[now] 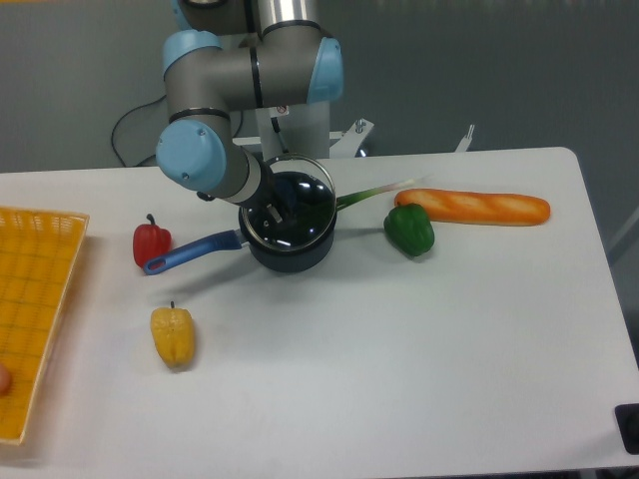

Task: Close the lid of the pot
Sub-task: 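Lower the glass lid onto the pot rim and level it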

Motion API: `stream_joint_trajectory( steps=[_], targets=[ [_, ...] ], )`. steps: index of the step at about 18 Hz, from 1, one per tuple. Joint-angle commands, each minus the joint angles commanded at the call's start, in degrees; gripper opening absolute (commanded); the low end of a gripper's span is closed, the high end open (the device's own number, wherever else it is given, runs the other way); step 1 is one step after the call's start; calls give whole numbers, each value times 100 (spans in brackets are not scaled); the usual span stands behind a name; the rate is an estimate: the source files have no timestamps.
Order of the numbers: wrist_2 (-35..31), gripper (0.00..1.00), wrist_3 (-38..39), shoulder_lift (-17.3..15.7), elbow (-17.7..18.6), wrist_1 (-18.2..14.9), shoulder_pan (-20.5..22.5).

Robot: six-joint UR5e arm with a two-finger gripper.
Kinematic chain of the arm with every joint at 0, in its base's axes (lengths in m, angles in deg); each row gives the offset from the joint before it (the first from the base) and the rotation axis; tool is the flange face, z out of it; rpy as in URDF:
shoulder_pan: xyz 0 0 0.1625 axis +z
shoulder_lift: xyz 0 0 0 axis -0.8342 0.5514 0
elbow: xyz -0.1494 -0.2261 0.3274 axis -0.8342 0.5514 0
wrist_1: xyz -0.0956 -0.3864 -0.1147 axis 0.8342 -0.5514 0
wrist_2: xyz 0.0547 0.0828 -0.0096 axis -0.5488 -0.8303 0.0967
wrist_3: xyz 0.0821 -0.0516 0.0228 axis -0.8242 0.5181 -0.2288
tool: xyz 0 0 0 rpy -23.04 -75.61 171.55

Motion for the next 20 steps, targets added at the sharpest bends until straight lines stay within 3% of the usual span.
stream_joint_trajectory(
  steps=[9,10,12,15,20],
  targets=[
    [-18,45,-17,0,53,71,0],
    [-18,48,-18,-9,53,71,0],
    [-18,65,-53,0,44,62,9],
    [9,77,-62,-9,18,62,35],
    [-18,78,-62,-18,-35,53,26]
  ],
)
